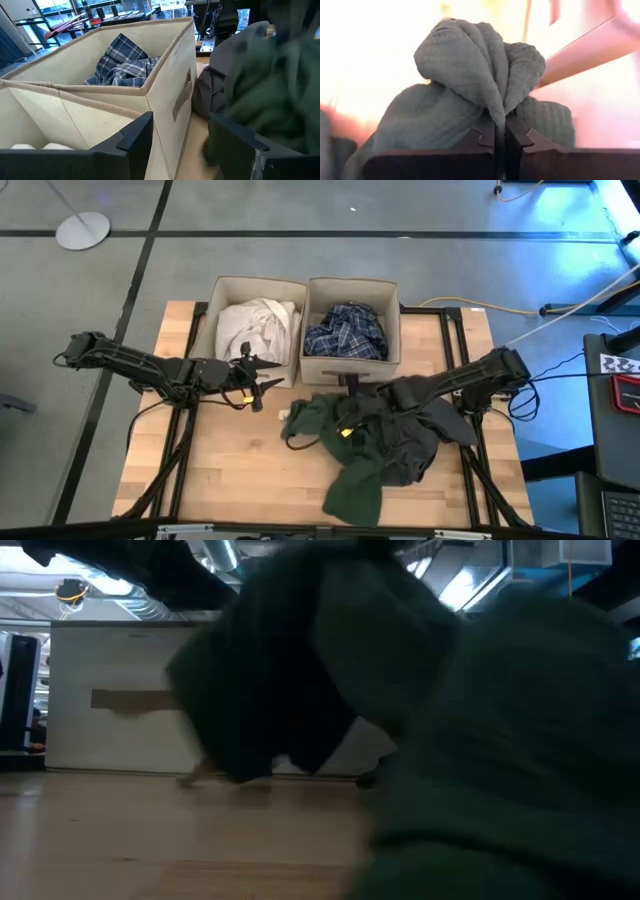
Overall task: Sort clothes
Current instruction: Put the green polo shirt into the left laundry organizer
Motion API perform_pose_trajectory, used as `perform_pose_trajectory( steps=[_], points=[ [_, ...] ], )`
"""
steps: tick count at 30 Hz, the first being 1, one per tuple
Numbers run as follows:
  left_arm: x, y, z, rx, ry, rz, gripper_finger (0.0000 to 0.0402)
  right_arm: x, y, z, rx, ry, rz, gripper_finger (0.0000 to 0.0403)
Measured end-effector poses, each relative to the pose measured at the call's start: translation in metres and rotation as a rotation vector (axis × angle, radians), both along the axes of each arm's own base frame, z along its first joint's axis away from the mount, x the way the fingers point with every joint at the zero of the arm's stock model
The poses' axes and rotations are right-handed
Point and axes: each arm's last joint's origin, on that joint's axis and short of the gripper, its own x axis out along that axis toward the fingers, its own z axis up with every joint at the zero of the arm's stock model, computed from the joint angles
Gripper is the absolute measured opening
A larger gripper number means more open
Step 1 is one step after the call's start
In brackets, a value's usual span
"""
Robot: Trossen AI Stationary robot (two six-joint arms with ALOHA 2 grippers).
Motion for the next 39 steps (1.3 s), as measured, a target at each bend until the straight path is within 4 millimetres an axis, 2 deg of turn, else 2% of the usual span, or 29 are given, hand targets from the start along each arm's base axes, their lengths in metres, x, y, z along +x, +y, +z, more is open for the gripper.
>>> perform_pose_trajectory(
  steps=[7,15,18,24,32,35,39],
  points=[
    [-0.007,0.001,0.007,0.010,0.016,0.007,0.0180,-0.001,-0.005,0.070,-0.154,-0.154,-0.009,0.0011],
    [-0.039,0.000,0.029,-0.047,-0.045,-0.017,0.0180,-0.009,-0.011,0.149,-0.345,-0.415,0.005,0.0010],
    [-0.049,0.000,0.033,-0.068,-0.070,-0.029,0.0180,-0.011,-0.019,0.179,-0.432,-0.545,-0.007,0.0011],
    [-0.059,0.000,0.033,-0.103,-0.065,-0.038,0.0180,-0.015,-0.054,0.231,-0.559,-0.839,-0.094,0.0010],
    [-0.060,0.000,0.032,-0.105,-0.059,-0.036,0.0180,-0.017,-0.115,0.262,-0.645,-1.168,-0.138,0.0011],
    [-0.060,0.000,0.032,-0.105,-0.058,-0.036,0.0180,-0.015,-0.138,0.265,-0.629,-1.265,-0.136,0.0013],
    [-0.059,-0.001,0.031,-0.108,-0.053,-0.034,0.0180,0.001,-0.167,0.254,-0.589,-1.333,-0.119,0.0015]
  ],
)
